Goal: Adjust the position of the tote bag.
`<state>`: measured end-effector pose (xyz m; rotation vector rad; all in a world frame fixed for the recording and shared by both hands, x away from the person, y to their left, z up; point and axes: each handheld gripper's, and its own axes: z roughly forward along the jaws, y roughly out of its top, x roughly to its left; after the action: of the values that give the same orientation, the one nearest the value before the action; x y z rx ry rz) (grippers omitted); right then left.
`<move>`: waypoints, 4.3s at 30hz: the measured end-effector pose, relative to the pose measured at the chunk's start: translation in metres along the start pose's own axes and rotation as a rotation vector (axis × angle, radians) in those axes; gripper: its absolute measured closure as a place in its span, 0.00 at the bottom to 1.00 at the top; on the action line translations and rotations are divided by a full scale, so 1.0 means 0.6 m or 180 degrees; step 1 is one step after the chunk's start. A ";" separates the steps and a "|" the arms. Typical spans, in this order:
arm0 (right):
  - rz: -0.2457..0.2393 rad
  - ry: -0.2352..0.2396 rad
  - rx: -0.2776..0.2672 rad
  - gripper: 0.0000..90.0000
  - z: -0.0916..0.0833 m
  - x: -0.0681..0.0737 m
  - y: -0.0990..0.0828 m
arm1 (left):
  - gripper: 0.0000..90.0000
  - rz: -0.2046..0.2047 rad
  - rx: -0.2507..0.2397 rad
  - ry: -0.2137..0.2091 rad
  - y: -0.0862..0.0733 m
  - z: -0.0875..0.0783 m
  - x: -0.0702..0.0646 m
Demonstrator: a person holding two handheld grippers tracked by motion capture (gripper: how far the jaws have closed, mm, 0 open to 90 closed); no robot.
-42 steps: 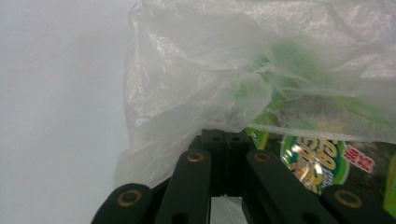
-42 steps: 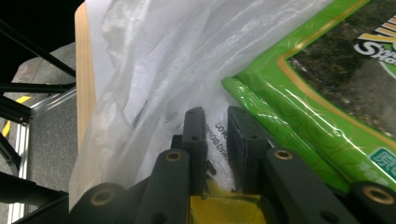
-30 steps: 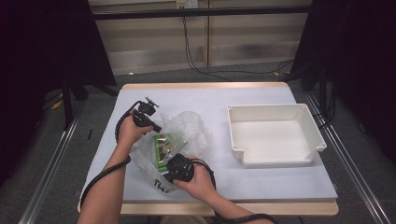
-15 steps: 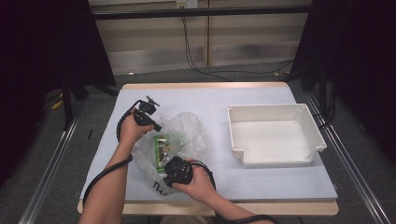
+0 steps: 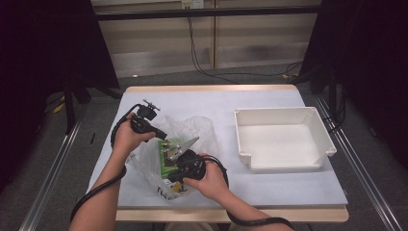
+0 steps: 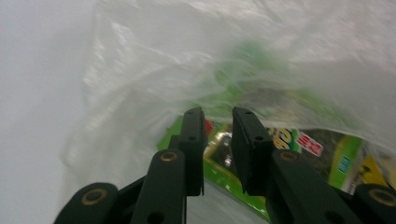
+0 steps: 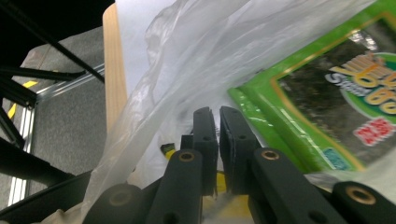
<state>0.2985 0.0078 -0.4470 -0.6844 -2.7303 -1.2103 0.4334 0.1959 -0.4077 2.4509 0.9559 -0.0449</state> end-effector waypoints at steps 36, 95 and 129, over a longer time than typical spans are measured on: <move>0.0356 -0.0497 0.0086 0.94 -0.042 -0.064 -0.057 | 0.75 0.0106 -0.0259 -0.0260 -0.135 0.014 -0.068; 0.0566 -0.0788 0.0181 0.98 -0.053 -0.093 -0.084 | 1.00 0.0392 -0.0040 0.0004 -0.178 0.024 -0.070; 0.0454 -0.0673 -0.0023 0.93 -0.061 -0.084 0.000 | 0.69 0.0239 -0.0510 -0.0100 -0.109 0.017 -0.119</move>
<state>0.3396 -0.0369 -0.4344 -1.0443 -2.7833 -1.1787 0.3393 0.1875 -0.4307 2.3293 0.8206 0.0184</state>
